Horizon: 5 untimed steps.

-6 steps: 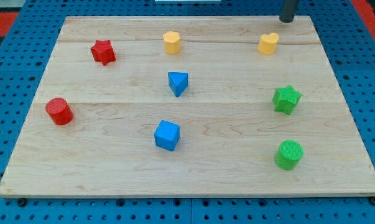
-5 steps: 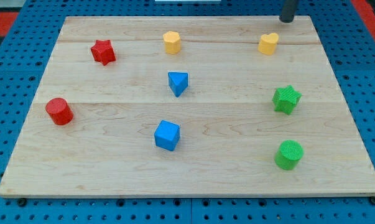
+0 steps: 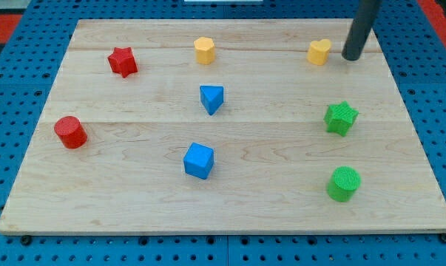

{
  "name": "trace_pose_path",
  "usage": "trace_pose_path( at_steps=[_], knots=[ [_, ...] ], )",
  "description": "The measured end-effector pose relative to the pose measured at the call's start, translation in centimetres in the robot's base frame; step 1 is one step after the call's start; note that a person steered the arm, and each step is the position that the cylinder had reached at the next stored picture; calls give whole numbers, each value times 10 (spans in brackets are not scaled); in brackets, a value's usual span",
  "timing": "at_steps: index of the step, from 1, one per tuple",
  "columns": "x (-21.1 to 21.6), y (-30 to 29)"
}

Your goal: Place yellow heart right to the blue triangle at center of the board

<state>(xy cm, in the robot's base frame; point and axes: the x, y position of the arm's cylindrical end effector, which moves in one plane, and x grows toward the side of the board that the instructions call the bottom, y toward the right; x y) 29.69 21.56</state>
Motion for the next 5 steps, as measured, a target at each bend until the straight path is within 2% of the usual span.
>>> trace_pose_path(
  at_steps=[2,3,5],
  knots=[
    [-31,-37],
    [-22,-89],
    [39,-182]
  ],
)
